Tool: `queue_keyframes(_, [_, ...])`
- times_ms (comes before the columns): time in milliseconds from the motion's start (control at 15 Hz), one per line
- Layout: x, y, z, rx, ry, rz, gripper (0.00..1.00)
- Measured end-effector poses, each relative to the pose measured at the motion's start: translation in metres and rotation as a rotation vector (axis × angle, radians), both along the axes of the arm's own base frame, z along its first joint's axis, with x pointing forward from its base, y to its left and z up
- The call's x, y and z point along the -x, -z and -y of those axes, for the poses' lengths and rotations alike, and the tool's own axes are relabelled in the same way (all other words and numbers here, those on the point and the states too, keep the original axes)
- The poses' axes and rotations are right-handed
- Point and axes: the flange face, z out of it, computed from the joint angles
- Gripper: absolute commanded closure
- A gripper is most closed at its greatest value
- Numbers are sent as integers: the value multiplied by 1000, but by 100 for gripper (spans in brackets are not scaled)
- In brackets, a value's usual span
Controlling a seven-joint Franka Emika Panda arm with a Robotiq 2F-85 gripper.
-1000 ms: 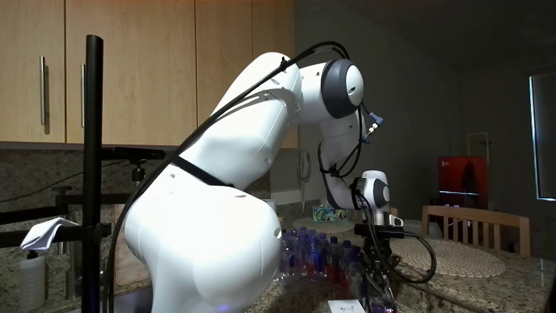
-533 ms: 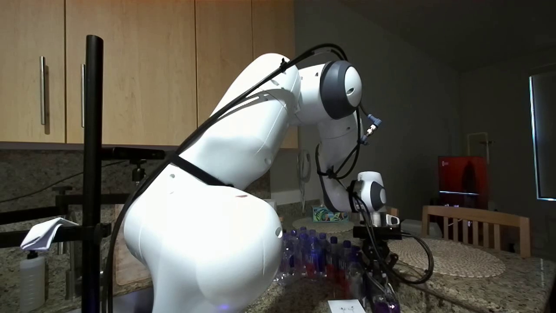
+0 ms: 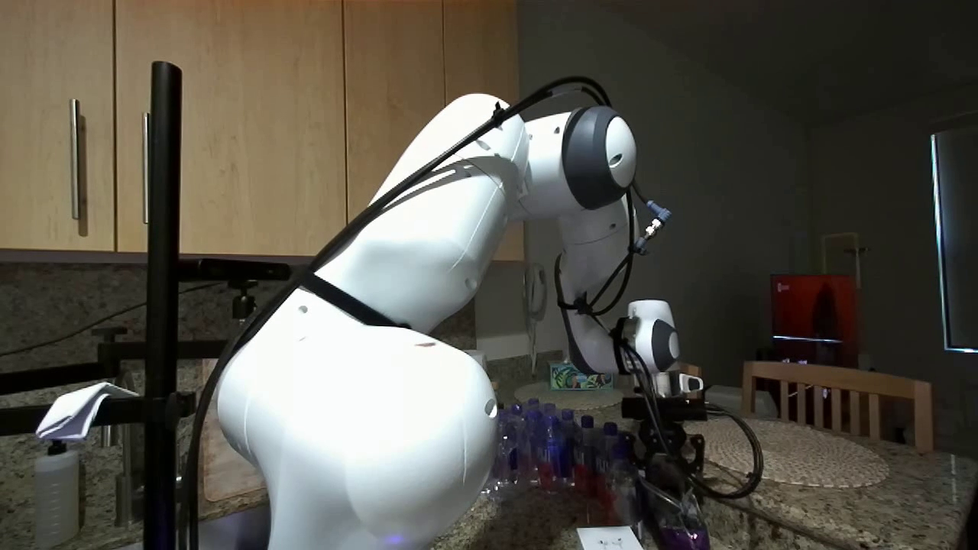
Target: Pick up the black object and put it in the transparent bag
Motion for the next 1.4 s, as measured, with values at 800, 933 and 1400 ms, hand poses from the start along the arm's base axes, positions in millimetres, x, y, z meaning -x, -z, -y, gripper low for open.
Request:
queue_keyframes(800, [-3, -36, -19, -91, 28, 41, 91])
queue_keyframes(933, [-4, -49, -19, -105, 36, 70, 94])
queue_keyframes(1400, [6, -118, 5, -151, 72, 252, 91])
